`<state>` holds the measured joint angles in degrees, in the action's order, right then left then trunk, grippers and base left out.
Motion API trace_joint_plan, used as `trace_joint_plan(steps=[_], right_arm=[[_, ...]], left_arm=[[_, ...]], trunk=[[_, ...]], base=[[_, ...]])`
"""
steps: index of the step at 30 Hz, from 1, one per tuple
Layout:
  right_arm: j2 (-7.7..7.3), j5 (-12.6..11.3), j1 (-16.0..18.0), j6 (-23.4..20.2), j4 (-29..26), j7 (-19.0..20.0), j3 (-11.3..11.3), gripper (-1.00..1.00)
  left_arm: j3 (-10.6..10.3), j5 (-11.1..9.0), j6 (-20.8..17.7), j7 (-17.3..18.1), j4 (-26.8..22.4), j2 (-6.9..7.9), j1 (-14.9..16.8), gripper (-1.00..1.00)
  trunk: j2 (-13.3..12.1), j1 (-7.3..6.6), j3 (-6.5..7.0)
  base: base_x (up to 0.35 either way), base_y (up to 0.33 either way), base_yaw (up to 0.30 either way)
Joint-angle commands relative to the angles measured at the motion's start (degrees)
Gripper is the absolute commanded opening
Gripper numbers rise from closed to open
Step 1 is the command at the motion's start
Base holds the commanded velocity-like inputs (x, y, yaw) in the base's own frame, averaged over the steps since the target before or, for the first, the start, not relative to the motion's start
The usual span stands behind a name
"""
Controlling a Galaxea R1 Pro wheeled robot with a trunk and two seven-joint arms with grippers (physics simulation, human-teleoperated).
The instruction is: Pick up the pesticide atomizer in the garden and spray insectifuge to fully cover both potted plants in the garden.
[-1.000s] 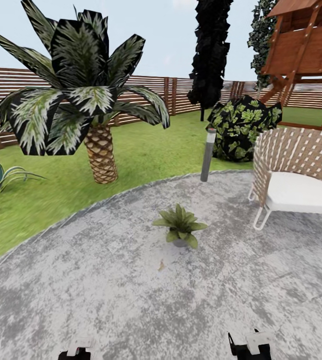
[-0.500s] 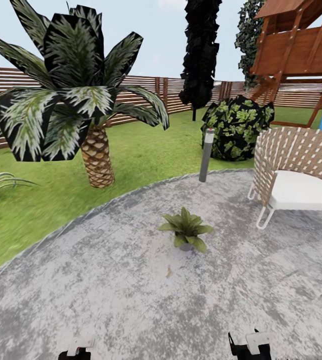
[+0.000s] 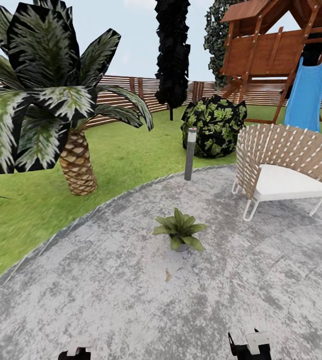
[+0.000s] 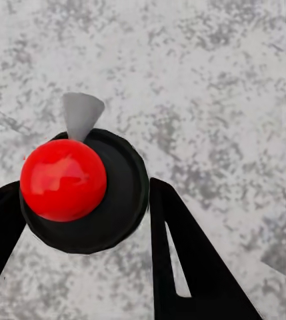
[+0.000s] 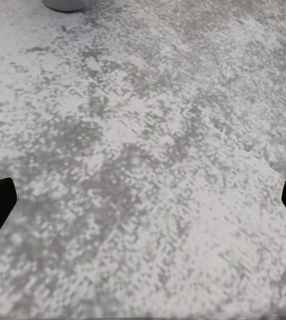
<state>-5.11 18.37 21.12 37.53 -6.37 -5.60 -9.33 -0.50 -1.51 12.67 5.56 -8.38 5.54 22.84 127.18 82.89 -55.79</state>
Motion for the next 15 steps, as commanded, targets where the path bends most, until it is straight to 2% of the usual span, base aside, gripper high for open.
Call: trace_joint_plan(steps=[1, 12, 15], right_arm=[[0.01, 0.6, 0.1, 0.2, 0.1, -0.4, -0.3, 1.0], [0.01, 0.6, 0.1, 0.2, 0.1, -0.4, -0.3, 1.0], [0.01, 0.6, 0.1, 0.2, 0.1, -0.4, -0.3, 1.0]], left_arm=[[0.0, -0.2, 0.2, 0.2, 0.0, 0.02, 0.0, -1.0], [0.0, -0.2, 0.2, 0.2, 0.0, 0.04, 0.0, -1.0], [0.0, -0.2, 0.2, 0.2, 0.0, 0.03, 0.0, -1.0]], trunk=[[0.0, 0.0, -0.05], [0.0, 0.0, -0.05], [0.0, 0.0, -0.05]], base=[[0.1, 0.327, -0.3], [0.136, 0.327, -0.3], [0.154, 0.325, -0.128]])
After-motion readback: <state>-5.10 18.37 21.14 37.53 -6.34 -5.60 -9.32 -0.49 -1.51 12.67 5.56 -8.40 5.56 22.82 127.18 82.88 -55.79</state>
